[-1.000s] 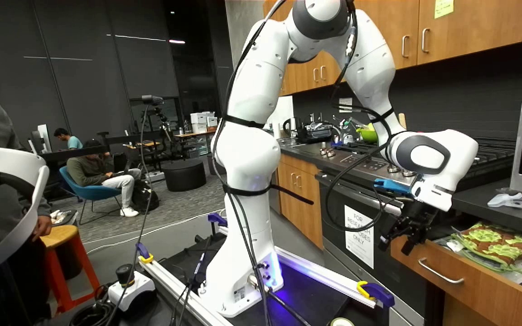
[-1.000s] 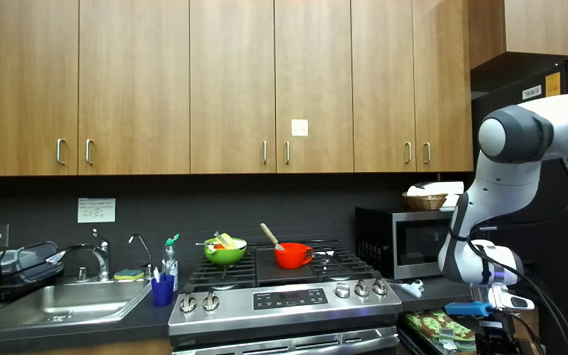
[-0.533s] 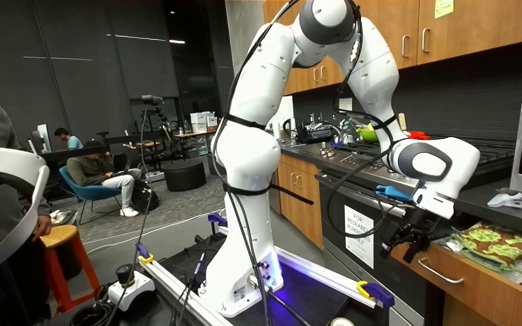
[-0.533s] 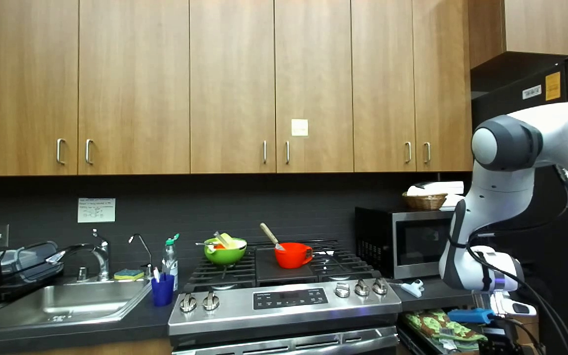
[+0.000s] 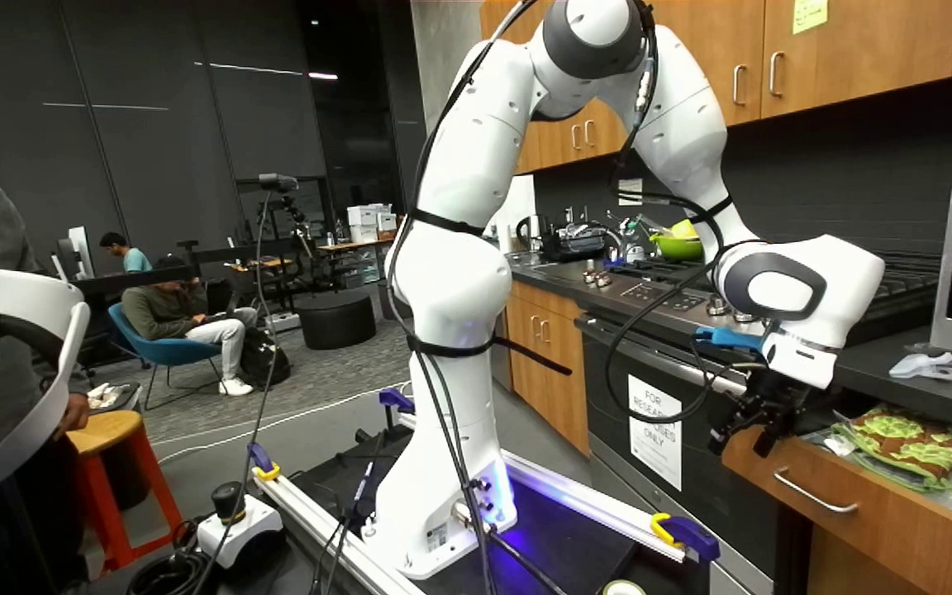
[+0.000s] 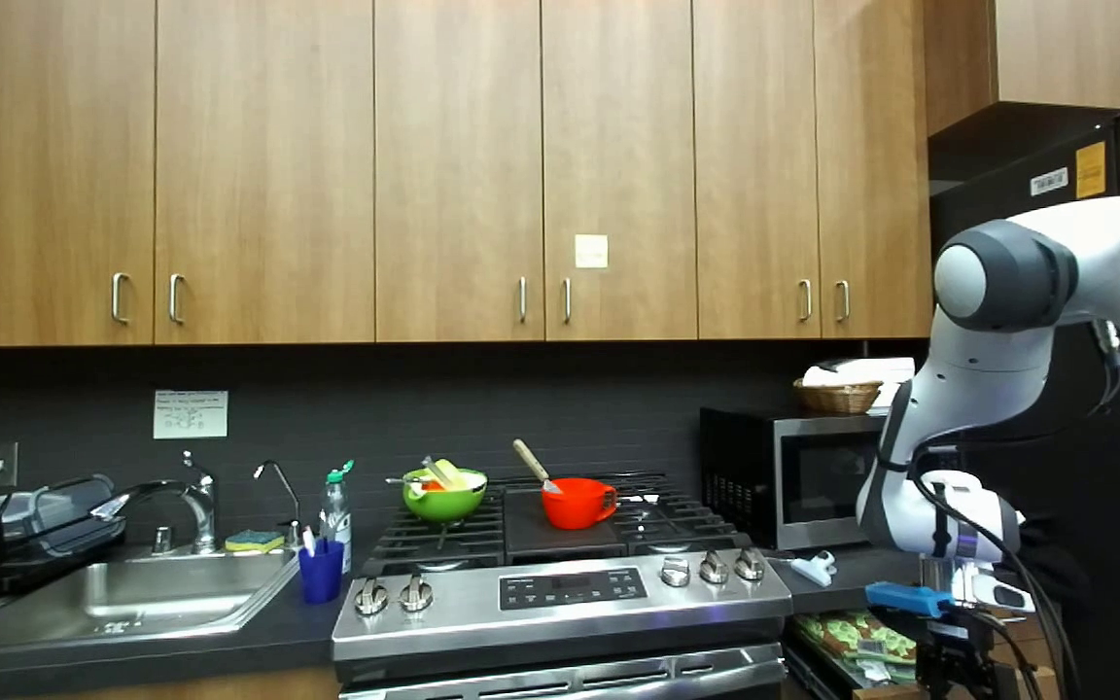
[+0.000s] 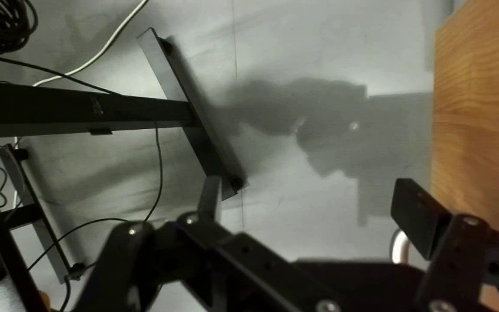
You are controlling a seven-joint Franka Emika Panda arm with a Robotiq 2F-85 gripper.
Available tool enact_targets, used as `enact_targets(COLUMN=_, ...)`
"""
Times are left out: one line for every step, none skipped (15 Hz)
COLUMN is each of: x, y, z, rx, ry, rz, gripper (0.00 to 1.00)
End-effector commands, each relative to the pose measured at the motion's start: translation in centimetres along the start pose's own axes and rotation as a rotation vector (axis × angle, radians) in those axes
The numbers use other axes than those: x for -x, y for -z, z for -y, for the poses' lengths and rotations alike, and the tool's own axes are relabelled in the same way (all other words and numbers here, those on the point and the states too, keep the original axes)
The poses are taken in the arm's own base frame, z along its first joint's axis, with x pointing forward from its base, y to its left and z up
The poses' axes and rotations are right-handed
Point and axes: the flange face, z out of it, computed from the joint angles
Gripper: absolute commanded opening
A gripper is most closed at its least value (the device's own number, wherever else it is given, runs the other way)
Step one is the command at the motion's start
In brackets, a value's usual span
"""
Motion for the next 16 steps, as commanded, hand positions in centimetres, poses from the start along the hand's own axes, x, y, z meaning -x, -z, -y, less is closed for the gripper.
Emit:
enact_targets(x=0.2, y=2.2, z=0.7, rx=-0.092, ry=0.004, rz=0.047, gripper=1.0)
enact_targets(x=0.1, y=2.3, z=0.9, rx=-0.103, ry=0.0, rz=0.053, gripper=1.0)
enact_targets(x=0.0, y=2.6, z=1.1, rx=-0.116, ry=-0.001, rz=0.059, gripper=1.0)
enact_targets(x=-0.1, y=2.7, z=1.2, rx=-0.125, ry=-0.005, rz=0.066, gripper=1.0)
enact_targets(x=-0.3, y=2.6, z=1.2, rx=-0.129, ry=-0.012, rz=0.072, gripper=1.0)
enact_targets(x=-0.5, y=2.6, z=1.2, rx=-0.133, ry=-0.017, rz=0.082, gripper=1.0)
enact_targets(x=-0.7, y=2.6, z=1.2, rx=-0.138, ry=-0.024, rz=0.089, gripper=1.0)
enact_targets(x=-0.8, y=2.5, z=1.2, rx=-0.141, ry=-0.029, rz=0.094, gripper=1.0)
enact_targets(x=-0.8, y=2.5, z=1.3, rx=-0.147, ry=-0.033, rz=0.099, gripper=1.0)
enact_targets(x=-0.9, y=2.6, z=1.4, rx=-0.15, ry=-0.037, rz=0.102, gripper=1.0)
enact_targets(x=-0.9, y=2.6, z=1.6, rx=-0.157, ry=-0.045, rz=0.108, gripper=1.0)
enact_targets(x=-0.6, y=2.8, z=2.5, rx=-0.171, ry=-0.062, rz=0.105, gripper=1.0)
enact_targets(x=-0.4, y=2.9, z=3.2, rx=-0.183, ry=-0.075, rz=0.109, gripper=1.0)
enact_targets(x=-0.3, y=3.1, z=3.8, rx=-0.198, ry=-0.085, rz=0.116, gripper=1.0)
enact_targets(x=0.0, y=3.4, z=4.6, rx=-0.218, ry=-0.096, rz=0.121, gripper=1.0)
enact_targets(x=0.1, y=3.7, z=5.3, rx=-0.235, ry=-0.102, rz=0.128, gripper=1.0)
